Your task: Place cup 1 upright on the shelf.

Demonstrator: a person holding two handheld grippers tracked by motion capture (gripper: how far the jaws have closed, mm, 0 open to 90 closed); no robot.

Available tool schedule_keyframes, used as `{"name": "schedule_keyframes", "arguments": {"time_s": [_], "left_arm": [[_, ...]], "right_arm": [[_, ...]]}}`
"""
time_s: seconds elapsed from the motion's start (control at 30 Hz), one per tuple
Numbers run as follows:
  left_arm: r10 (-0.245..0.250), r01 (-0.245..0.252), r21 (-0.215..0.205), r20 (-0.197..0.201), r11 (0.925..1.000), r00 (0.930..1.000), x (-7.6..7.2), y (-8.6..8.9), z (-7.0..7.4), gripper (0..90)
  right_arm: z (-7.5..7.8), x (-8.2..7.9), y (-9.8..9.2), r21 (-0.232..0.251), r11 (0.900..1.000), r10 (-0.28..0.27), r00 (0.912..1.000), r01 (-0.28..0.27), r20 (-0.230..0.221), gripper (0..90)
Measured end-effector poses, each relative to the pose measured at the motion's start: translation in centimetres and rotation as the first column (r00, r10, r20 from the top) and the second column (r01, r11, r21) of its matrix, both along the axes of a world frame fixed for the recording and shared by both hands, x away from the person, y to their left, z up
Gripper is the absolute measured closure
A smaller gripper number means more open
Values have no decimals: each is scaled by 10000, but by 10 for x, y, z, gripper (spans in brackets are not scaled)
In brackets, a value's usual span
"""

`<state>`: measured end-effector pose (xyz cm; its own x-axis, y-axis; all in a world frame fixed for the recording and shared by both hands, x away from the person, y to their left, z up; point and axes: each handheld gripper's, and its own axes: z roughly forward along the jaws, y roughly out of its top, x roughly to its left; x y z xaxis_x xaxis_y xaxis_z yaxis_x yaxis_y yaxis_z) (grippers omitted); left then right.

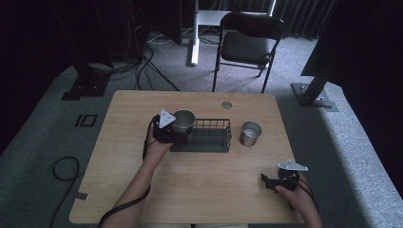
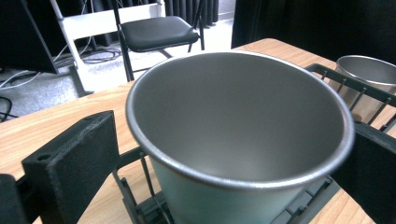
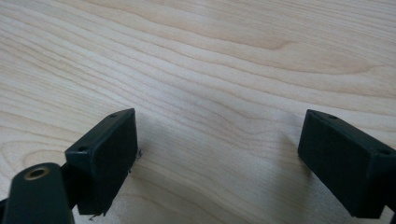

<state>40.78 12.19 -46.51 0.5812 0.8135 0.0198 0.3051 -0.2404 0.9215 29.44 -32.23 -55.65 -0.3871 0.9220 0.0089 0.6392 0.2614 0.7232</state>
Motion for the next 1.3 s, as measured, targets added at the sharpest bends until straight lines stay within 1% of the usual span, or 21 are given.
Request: {"name": "schedule_keyframes", "arguments": {"time_s": [0.07,0.13,0.2,0.47,0.5,0.73,0.77,0.83,1.03,1.3], "left_arm": [[-32,32,-25,3,10000,10000,-2,2,1,2],[-40,40,59,-3,10000,10000,-4,5,1,3],[-1,1,55,18,10000,10000,-7,7,1,3],[2,-1,106,-108,9999,9999,-15,18,1,3],[10,-8,163,-90,9999,10000,-16,20,0,3],[-31,30,210,55,9998,10000,-25,27,-1,3],[-1,0,220,21,9998,10000,-27,27,-1,3],[-59,60,153,-32,9999,10000,-30,29,-2,3],[56,-55,122,-103,9999,9999,-39,37,-6,3],[225,-220,224,-239,9995,9995,-49,47,-13,4]], "right_arm": [[0,0,0,0,10000,-4,10000,4,-1,116],[0,0,0,-2,10000,-1,10000,1,1,116],[0,0,0,-1,10000,-2,10000,2,2,116],[0,0,0,-4,10000,0,10000,0,2,116],[0,0,0,-2,10000,-4,10000,4,1,116],[0,0,0,-5,10000,0,10000,0,3,116],[0,0,0,-4,10000,-1,10000,1,1,116],[0,0,0,-3,10000,-2,10000,2,3,116],[0,0,0,-2,10000,-3,10000,3,2,116],[0,0,0,-3,10000,-4,10000,4,2,116]]}}
